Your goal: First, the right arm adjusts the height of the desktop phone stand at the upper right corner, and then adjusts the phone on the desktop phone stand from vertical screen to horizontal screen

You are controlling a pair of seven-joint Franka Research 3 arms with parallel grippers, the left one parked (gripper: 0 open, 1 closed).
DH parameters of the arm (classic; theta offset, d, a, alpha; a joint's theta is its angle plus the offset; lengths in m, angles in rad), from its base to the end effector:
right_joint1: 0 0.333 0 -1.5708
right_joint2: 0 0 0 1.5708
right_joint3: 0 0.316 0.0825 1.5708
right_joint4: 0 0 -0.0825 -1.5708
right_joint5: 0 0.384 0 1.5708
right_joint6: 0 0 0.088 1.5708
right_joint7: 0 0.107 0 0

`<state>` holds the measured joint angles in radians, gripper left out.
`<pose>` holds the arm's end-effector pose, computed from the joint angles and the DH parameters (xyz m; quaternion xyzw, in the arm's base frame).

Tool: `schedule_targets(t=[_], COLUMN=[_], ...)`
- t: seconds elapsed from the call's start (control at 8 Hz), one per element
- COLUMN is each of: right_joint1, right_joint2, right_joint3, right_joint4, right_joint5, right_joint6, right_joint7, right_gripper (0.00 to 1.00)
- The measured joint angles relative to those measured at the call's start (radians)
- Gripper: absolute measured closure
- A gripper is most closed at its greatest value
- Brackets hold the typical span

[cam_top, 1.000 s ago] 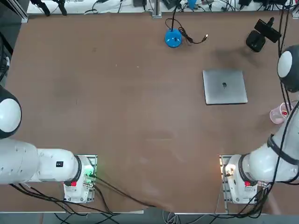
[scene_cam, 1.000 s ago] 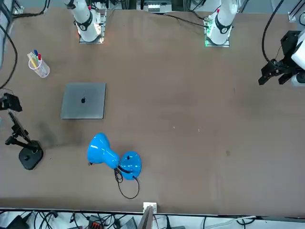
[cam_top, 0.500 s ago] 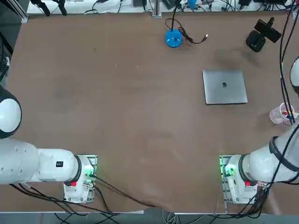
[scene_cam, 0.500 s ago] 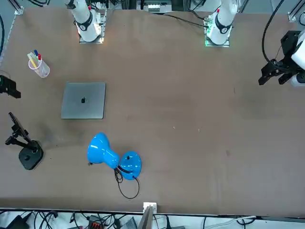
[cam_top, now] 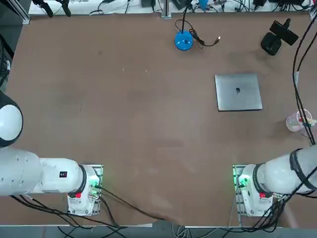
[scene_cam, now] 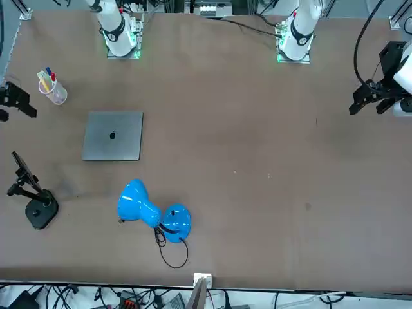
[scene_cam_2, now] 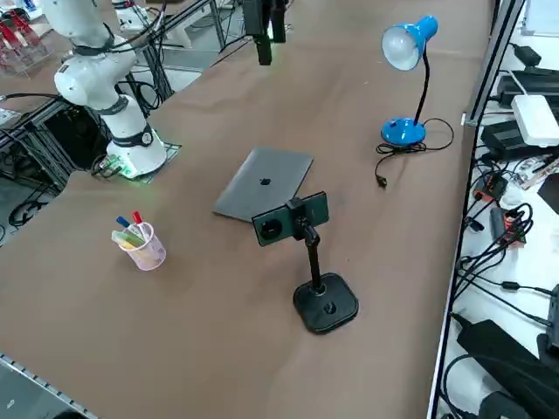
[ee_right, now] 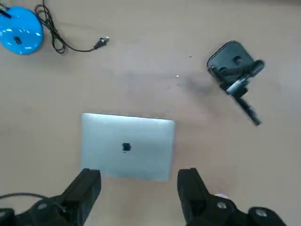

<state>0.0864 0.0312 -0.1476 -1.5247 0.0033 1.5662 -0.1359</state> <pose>0.5631 -0.0327 0.6286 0.9993 0.0374 0.0052 0.0012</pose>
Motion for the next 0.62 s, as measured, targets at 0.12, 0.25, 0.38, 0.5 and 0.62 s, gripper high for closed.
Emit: schedule_targets(t=[0.12,0.25,0.38,0.5,0.62], right_joint1=[0.001,0.002,0.002,0.002,0.001], right_joint2=[-0.045,-0.076,-0.095,-0.103,-0.104], right_joint3=[0.014,0.020,0.024,0.024,0.024], right_joint4=[-0.049,-0.080,-0.097,-0.103,-0.103], right_joint5=[-0.004,-0.012,-0.019,-0.020,-0.020], right_joint6=[0.006,0.008,0.008,0.008,0.008], right_joint7=[0.029,0.038,0.044,0.049,0.054], right_gripper=[0.00,0.00,0.00,0.00,0.00])
